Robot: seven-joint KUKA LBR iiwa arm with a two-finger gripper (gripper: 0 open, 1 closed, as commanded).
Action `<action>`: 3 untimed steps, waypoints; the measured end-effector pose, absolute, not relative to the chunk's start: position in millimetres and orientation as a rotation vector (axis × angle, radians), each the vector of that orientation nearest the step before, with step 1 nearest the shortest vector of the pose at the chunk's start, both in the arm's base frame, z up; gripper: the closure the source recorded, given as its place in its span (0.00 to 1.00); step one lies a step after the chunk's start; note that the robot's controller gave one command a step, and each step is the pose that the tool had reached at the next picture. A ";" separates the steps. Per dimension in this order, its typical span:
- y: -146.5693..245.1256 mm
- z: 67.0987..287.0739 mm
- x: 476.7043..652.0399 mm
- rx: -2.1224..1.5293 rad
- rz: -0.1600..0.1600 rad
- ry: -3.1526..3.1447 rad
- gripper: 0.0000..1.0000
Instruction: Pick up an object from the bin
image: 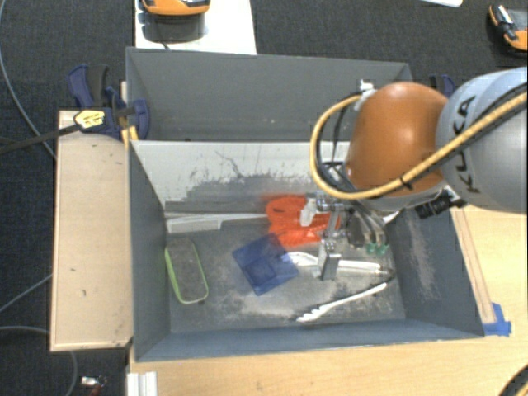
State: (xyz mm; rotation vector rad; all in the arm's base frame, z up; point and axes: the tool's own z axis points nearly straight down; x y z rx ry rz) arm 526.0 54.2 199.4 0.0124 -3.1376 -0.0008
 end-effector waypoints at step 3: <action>1.6 70.6 580.2 0.021 -0.006 -3.154 0.00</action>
Offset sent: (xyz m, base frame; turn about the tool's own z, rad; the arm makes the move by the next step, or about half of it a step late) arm 0.0661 -0.0681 -0.1294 -0.1300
